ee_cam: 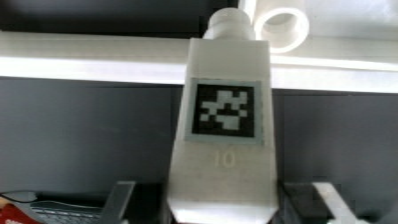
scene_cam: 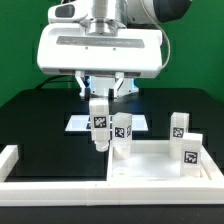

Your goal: Assemble square table

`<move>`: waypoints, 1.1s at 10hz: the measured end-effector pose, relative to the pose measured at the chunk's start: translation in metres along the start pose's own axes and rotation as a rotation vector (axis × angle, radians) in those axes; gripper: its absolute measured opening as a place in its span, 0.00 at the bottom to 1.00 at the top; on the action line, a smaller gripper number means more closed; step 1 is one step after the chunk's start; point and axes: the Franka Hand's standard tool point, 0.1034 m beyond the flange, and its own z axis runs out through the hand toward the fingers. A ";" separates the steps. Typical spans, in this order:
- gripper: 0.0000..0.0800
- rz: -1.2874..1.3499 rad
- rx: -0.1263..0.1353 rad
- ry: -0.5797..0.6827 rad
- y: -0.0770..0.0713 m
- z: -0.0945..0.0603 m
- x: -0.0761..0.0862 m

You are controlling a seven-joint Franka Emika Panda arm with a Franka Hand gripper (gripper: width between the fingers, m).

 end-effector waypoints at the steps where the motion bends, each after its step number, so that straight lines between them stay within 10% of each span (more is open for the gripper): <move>1: 0.36 0.000 0.000 -0.001 0.000 0.000 0.000; 11: 0.36 0.063 0.001 0.020 -0.025 0.029 0.004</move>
Offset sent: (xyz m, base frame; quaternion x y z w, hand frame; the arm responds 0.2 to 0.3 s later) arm 0.0259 0.0205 -0.0057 -0.0258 0.0474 0.0238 0.9983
